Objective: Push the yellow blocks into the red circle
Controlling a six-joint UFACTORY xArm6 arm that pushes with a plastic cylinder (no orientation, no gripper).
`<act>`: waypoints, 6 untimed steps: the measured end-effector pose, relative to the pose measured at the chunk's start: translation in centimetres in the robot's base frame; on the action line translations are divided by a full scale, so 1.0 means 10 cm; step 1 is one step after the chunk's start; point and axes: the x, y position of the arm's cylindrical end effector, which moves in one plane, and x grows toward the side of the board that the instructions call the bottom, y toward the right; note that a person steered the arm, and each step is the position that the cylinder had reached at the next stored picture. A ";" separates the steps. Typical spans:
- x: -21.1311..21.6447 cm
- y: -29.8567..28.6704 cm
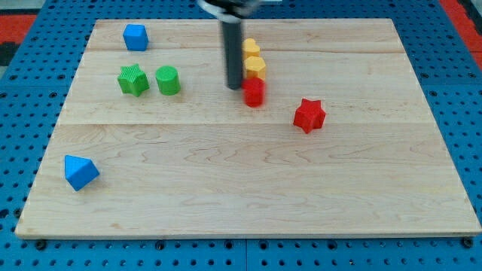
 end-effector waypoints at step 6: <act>-0.68 0.70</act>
